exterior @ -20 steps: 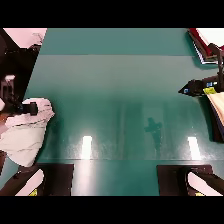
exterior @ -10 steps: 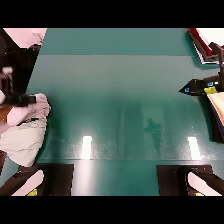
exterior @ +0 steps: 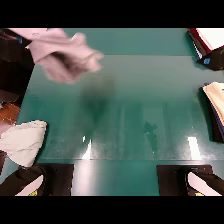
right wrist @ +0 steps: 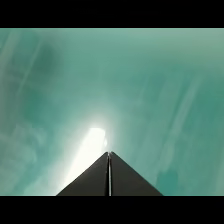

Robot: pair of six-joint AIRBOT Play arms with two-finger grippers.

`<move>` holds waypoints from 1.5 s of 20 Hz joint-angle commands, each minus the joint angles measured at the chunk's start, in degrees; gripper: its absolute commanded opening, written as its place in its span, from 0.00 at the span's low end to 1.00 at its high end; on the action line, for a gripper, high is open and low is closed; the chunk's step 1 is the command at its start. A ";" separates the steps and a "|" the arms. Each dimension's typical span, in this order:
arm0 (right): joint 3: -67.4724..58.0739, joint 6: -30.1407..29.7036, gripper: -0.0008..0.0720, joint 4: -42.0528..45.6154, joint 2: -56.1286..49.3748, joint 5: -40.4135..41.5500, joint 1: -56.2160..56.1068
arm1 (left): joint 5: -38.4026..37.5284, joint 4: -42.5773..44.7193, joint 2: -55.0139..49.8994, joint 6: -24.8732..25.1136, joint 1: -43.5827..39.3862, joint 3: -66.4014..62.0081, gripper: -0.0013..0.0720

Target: Fold the shirts.

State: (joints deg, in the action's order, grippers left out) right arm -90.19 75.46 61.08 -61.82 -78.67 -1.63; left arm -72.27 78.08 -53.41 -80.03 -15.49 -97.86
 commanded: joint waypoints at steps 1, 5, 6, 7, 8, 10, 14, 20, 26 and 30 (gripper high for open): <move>-6.54 0.02 0.03 -0.04 -1.99 -0.85 0.00 | -1.40 -2.73 -1.97 1.11 -10.03 -5.70 0.05; -8.66 1.22 0.03 -0.07 -3.21 -2.84 -0.04 | -1.01 -10.03 -12.09 4.28 -14.45 -5.44 0.05; -8.66 1.25 0.03 -0.04 -3.21 -3.26 -0.04 | -0.28 -13.25 -15.93 5.55 -14.64 -5.44 0.05; -8.66 1.27 0.03 -0.07 -3.21 -3.78 -0.04 | 0.61 -16.94 -19.65 6.62 -14.64 -5.44 0.05; -8.66 1.44 0.03 -0.04 -3.21 -4.57 -0.04 | 1.84 -19.76 -23.61 6.80 -14.64 -5.44 0.05; -8.66 1.79 0.03 -0.04 -3.21 -6.43 -0.04 | 3.52 -20.33 -30.29 6.75 -14.60 -5.44 0.44; -8.63 1.90 0.03 0.02 -3.21 -7.28 -0.04 | -4.50 -18.53 -34.62 5.01 -9.33 -5.44 0.85; -8.63 1.90 0.03 0.07 -3.26 -6.93 -0.04 | -8.87 -18.05 -22.38 6.91 5.44 12.52 0.85; -8.63 1.88 0.03 0.13 -3.28 -6.80 -0.04 | -2.47 -16.37 -13.84 9.60 13.84 46.71 0.85; -8.63 1.88 0.03 0.15 -3.28 -6.82 -0.04 | 2.03 -16.94 -13.66 9.60 14.82 55.76 0.85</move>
State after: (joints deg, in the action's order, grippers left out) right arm -98.78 77.34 61.21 -65.08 -85.52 -1.63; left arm -73.67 61.43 -68.01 -70.76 -2.11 -49.93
